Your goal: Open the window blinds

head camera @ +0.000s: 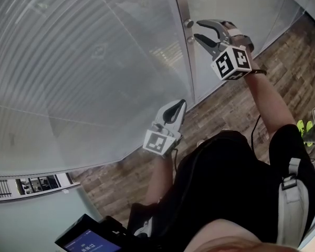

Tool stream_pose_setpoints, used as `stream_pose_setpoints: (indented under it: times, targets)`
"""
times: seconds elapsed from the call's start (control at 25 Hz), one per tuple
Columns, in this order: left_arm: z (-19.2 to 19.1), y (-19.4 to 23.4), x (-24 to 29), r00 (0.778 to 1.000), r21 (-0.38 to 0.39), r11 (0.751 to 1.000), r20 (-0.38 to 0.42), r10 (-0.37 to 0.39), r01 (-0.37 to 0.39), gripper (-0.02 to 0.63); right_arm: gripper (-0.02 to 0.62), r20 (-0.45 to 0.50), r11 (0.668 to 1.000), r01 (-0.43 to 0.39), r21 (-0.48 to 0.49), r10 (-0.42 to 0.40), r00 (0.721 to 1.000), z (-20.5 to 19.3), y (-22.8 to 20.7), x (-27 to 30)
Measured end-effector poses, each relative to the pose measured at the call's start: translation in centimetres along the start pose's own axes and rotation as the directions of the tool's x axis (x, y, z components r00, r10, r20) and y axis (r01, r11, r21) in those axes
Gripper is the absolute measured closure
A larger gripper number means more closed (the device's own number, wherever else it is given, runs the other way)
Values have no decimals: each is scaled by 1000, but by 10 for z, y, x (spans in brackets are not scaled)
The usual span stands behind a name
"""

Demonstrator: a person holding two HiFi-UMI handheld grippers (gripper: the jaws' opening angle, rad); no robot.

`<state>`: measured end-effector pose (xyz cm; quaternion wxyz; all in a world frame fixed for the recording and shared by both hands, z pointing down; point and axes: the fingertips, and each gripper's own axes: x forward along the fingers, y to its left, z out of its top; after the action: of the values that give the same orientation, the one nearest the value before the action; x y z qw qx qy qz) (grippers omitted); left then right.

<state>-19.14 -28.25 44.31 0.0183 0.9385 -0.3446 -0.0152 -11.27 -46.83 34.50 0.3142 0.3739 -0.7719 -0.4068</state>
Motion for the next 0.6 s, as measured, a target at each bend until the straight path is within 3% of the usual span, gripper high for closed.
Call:
stream_pose_setpoints:
  times: [0.24, 0.6]
  targets:
    - [-2, -3, -6, 1000, -3, 1000, 3, -5, 5, 603, 383, -64, 982, 15, -189, -28, 998, 2, -3, 23]
    - [-2, 9, -15, 1000, 6, 1000, 15, 21, -21, 603, 403, -91, 964, 8, -264, -33, 995, 1, -3, 40]
